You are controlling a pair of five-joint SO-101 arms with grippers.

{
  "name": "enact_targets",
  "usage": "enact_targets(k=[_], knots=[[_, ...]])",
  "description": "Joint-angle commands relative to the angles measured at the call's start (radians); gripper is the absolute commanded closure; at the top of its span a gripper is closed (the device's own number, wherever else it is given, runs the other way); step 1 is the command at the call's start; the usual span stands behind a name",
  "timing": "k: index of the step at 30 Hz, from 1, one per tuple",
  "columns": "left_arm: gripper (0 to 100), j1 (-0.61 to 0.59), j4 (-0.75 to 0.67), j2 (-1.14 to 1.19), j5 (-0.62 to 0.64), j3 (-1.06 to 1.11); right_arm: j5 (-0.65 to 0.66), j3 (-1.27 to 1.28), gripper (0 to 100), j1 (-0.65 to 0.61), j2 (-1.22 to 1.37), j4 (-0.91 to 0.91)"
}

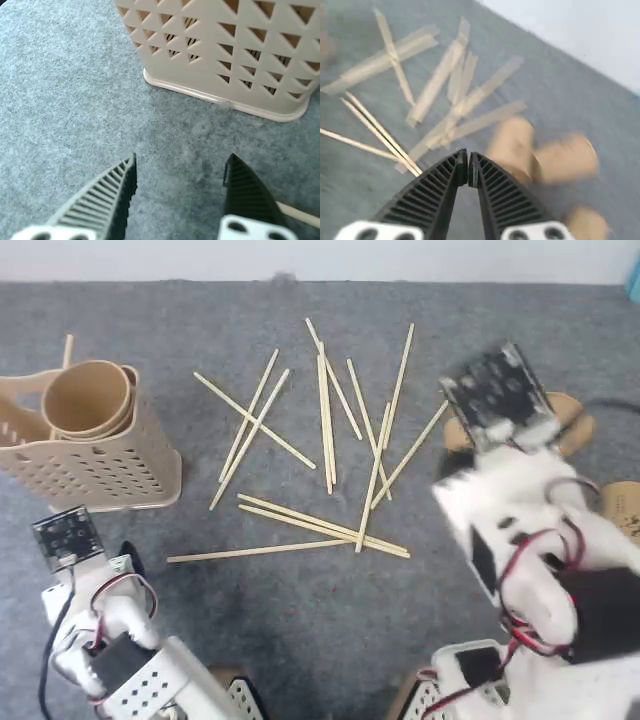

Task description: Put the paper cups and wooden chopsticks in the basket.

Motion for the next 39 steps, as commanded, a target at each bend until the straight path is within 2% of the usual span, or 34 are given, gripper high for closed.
enact_targets(k=[1,6,12,16,23,32,39], knots=[[73,0.006,-0.021,-0.009,-0.009,-0.004,0.143,0.183,96.1,0.229,-0.090,0.035],[73,0.006,-0.021,-0.009,-0.009,-0.004,0.235,0.485,96.1,0.460,-0.219,-0.030],[73,0.006,-0.021,-0.009,-0.009,-0.004,0.247,0.887,95.9,0.634,-0.407,-0.197],[73,0.006,-0.023,-0.009,-0.009,-0.004,0.302,0.999,88.9,0.750,-0.464,-0.303],[73,0.006,-0.026,-0.009,-0.009,-0.004,0.304,1.214,87.0,0.816,-0.464,-0.532],[73,0.006,-0.025,-0.009,-0.038,0.005,0.160,1.338,86.8,0.974,-0.473,-0.763],[73,0.008,-0.025,-0.009,-0.041,0.005,0.118,1.418,86.4,0.977,-0.475,-0.858]])
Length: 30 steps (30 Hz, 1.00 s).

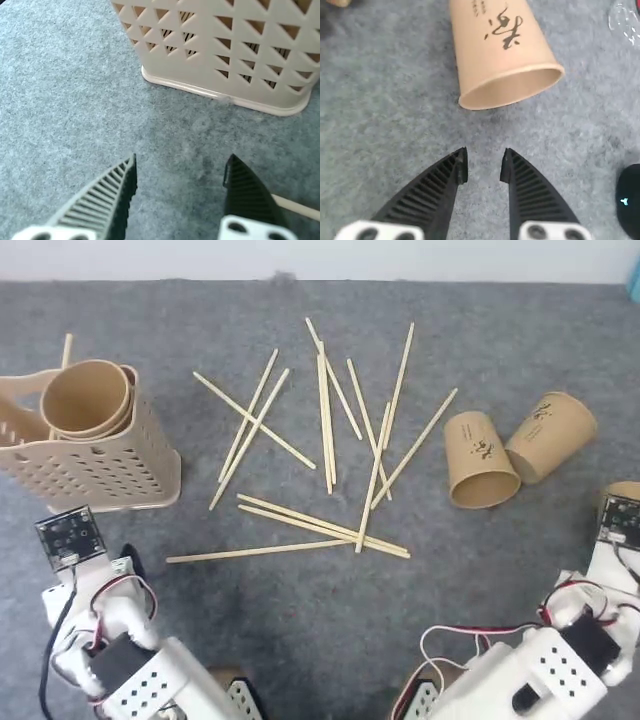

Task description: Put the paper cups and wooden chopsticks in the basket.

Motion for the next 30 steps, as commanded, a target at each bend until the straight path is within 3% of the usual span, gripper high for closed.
enact_targets(k=[1,12,19,30], knots=[[73,0.006,-0.025,-0.009,-0.011,-0.005,-0.021,0.025,85.6,-0.005,-0.025,-0.088],[73,0.012,-0.025,-0.009,-0.011,-0.004,-0.023,0.150,81.8,-0.038,-0.016,-0.366],[73,0.032,-0.026,-0.009,-0.012,-0.002,-0.023,0.262,81.7,-0.174,-0.015,-0.598],[73,0.032,-0.028,-0.009,-0.012,0.001,-0.121,0.281,81.6,-0.189,-0.015,-0.636]])
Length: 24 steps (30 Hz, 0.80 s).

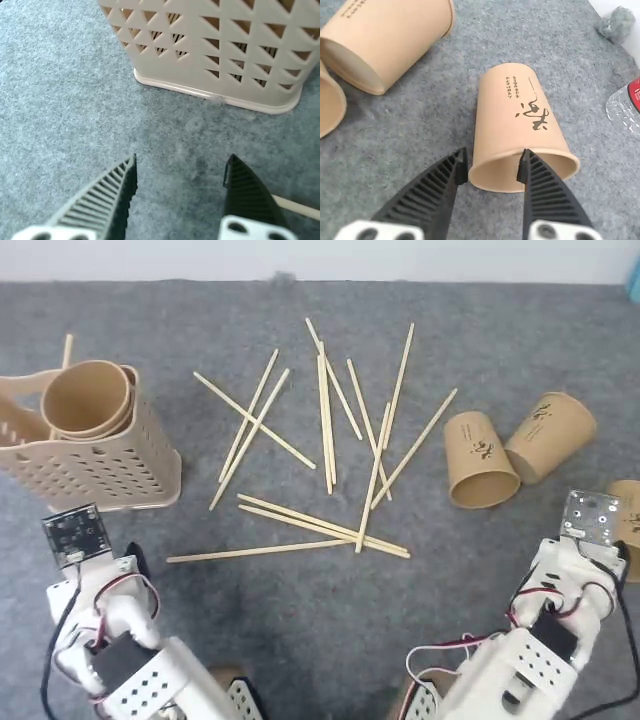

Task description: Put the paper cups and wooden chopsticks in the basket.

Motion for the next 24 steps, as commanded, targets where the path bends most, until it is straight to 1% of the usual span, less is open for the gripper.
enact_targets(k=[1,10,12,15,17,19,21,24], knots=[[73,0.008,-0.028,-0.009,-0.009,-0.002,-0.018,0.000,81.6,0.004,-0.015,-0.027],[73,0.008,-0.028,-0.009,-0.011,-0.002,-0.012,0.060,81.6,0.038,-0.013,-0.024],[73,0.008,-0.028,-0.009,-0.011,-0.002,-0.012,0.060,81.5,0.036,-0.008,-0.038],[73,0.008,-0.026,-0.009,-0.011,-0.002,-0.018,0.057,81.5,0.028,0.022,-0.113],[73,0.008,-0.026,-0.009,-0.011,-0.002,-0.020,0.021,81.6,0.012,0.082,-0.127],[73,0.008,-0.026,-0.009,-0.011,-0.002,-0.048,-0.063,81.7,0.007,0.180,-0.084],[73,0.008,-0.026,-0.009,-0.011,-0.002,-0.077,-0.172,81.7,0.008,0.312,-0.044],[73,0.008,-0.026,-0.009,-0.011,-0.002,-0.106,-0.311,81.6,0.008,0.542,-0.033]])
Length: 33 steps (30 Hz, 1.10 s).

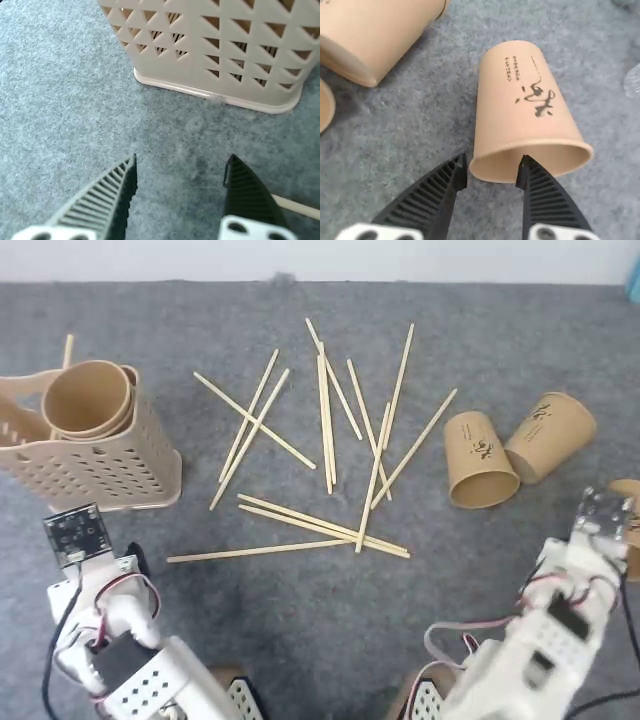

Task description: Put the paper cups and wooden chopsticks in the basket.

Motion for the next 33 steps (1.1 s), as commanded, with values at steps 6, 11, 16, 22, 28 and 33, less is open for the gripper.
enact_targets(k=[6,11,16,22,28,33], knots=[[73,0.008,-0.026,-0.009,-0.008,-0.002,-0.032,-0.341,82.4,-0.001,0.590,-0.133],[73,0.008,-0.028,-0.009,-0.008,-0.002,-0.028,-0.417,99.6,0.067,0.751,-0.246],[73,0.009,-0.028,-0.009,-0.008,-0.002,-0.020,-0.502,99.1,0.127,0.773,-0.127],[73,0.009,-0.028,-0.009,-0.008,-0.002,0.069,-0.749,99.0,0.157,0.773,0.297],[73,0.009,-0.028,-0.011,-0.008,-0.002,0.155,-1.026,99.0,0.157,0.773,0.733],[73,0.009,-0.028,-0.011,-0.008,-0.001,0.285,-1.232,99.0,0.154,0.783,1.063]])
